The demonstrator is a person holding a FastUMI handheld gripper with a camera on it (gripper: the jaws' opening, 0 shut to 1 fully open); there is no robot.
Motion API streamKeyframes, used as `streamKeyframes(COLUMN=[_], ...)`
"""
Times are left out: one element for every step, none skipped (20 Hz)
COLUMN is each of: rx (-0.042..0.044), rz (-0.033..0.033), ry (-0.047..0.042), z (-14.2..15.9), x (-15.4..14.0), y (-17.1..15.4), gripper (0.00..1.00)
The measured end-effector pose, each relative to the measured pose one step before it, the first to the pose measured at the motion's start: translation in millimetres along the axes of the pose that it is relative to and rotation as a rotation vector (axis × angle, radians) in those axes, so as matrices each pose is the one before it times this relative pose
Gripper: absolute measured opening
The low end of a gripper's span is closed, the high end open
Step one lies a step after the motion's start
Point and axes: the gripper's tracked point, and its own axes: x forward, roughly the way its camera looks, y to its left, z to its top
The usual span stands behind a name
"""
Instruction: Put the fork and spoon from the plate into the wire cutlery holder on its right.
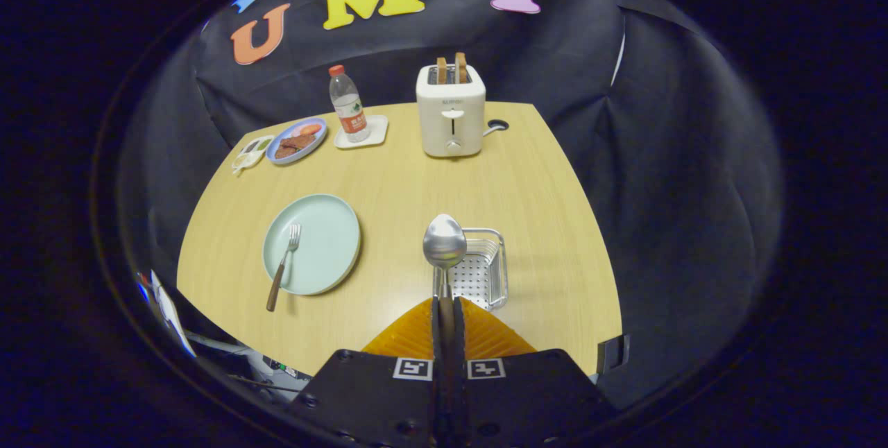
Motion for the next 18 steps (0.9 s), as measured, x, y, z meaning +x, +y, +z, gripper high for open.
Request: streamKeyframes(rx=[0.01567, 0.02077, 0.00842, 0.00073, -0.00171, 0.00027, -0.00163, -0.00429, -0.0028, -0.00304, -0.01005, -0.00369, 0.00196, 0.00067, 0.00547, -0.00244, -0.01035, -0.0094], rz=[0.00036, 0.00531, 0.01034, 0.00353, -0.00125, 0.00184, -0.00007, 0.00139, 0.00169, 0.01116, 0.00139, -0.00412, 0.00227, 0.00097, -0.0052, 0.00239, 0.00869, 0.00799], ry=[0.01582, 0.01682, 0.01918, 0.01107, 0.0045, 0.00471, 0.00622, 0.01094, 0.02057, 0.01262, 0.01078, 0.00534, 0.00042, 0.0032, 0.00352, 0.00507, 0.00676, 0.0102], z=[-1.83, -1.48, -0.51, -0.39, 3.06, 2.65, 1.2, -1.34, -3.09, -2.26, -1.72, 0.82, 2.45, 2.05, 2.73, 2.77, 1.98, 0.05], x=[2.11, 3.26, 2.8, 2.53, 2.06, 2.08, 2.71, 1.41, -1.08, -2.14, -1.66, 0.97, 1.52, 2.42, 2.04, 1.06, 0.41, 0.1], y=[-4.55, -2.1, -0.1, -0.04, -1.35, -0.09, 0.85, 0.07, 0.09, 1.04, -0.89, -3.58, -2.82, -3.17, -4.5, -1.82, -0.63, -0.55], gripper=[0.03, 0.03, 0.03, 0.03, 0.03, 0.04, 0.03, 0.03, 0.03, 0.04, 0.04, 0.04, 0.04, 0.03, 0.05, 0.05, 0.05, 0.05])
